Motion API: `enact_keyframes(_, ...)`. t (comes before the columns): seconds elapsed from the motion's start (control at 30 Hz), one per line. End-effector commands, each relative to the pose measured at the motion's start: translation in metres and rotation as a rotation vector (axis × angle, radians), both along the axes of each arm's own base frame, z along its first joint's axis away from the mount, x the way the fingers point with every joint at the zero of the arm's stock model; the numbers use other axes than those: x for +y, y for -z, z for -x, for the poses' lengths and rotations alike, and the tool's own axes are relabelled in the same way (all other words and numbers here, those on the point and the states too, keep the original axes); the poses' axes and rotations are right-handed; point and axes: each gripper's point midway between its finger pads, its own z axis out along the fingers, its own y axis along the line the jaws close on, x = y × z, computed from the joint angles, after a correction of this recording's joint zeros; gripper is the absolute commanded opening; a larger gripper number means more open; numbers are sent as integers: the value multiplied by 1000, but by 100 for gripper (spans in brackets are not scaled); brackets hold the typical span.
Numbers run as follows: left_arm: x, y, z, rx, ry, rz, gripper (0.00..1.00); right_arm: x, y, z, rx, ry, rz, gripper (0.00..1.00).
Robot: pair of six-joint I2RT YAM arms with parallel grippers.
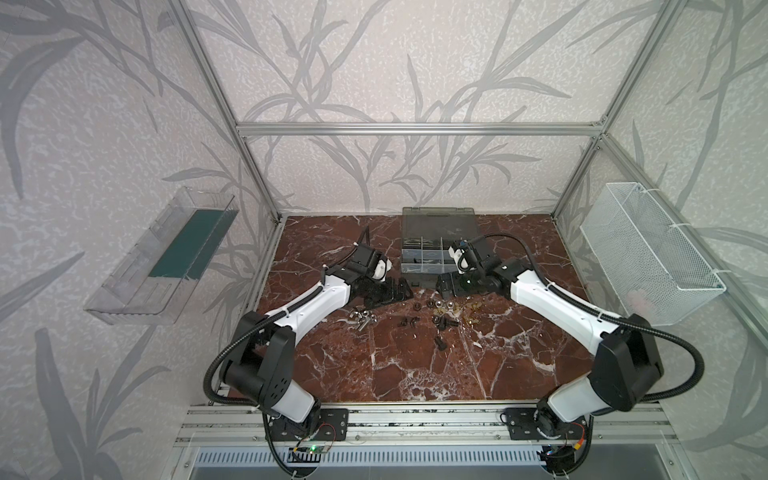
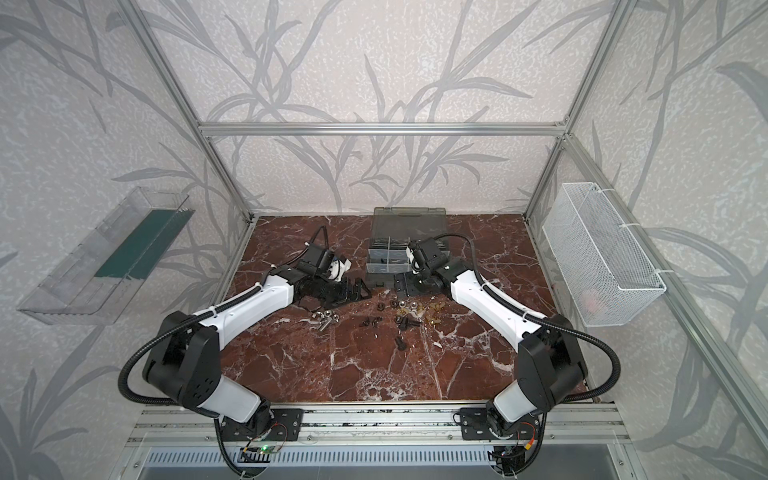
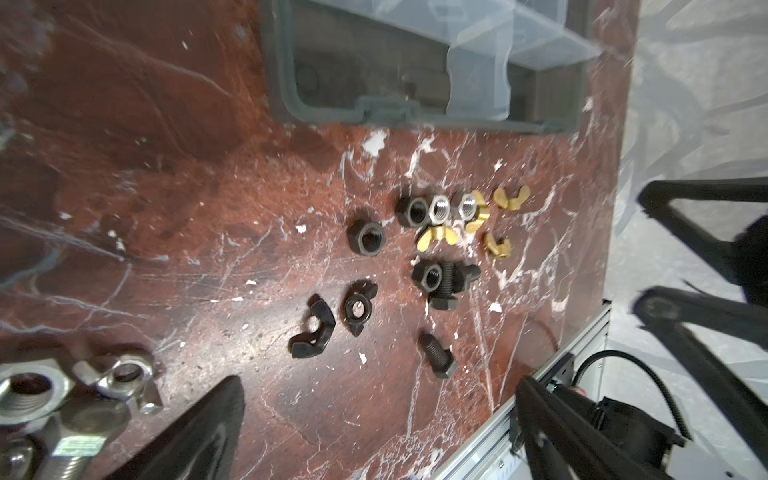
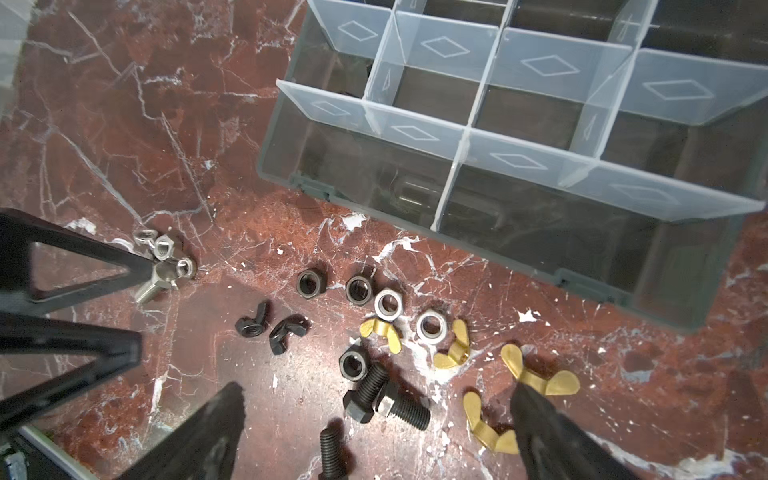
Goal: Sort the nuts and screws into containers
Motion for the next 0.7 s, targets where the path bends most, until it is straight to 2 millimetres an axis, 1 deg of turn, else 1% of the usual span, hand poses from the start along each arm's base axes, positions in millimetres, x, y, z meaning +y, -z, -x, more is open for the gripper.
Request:
enact_keyframes(0.0, 0, 13, 12, 28, 71, -105, 99, 2, -16, 8, -73, -17, -60, 99)
enact_keyframes(0.1, -4, 20, 14, 37, 104, -135, 97, -5, -22, 20, -120, -30, -78, 99)
enact_keyframes(0.17, -6, 23, 14, 37, 123, -154, 92, -8, -20, 29, -145, -40, -93, 99)
enact_keyframes(0.23, -7, 29, 15, 47, 133, -163, 90, -8, -19, 36, -169, -55, -115, 99)
enact_keyframes(0.37, -7, 42, 18, 80, 146, -181, 80, -7, -10, 49, -172, -97, -127, 99)
enact_keyframes(0.5, -13, 52, 18, 85, 163, -193, 76, -7, 2, 55, -158, -102, -120, 99)
enact_keyframes(0.67, -18, 65, 15, 101, 178, -224, 67, -4, 13, 55, -124, -93, -133, 99)
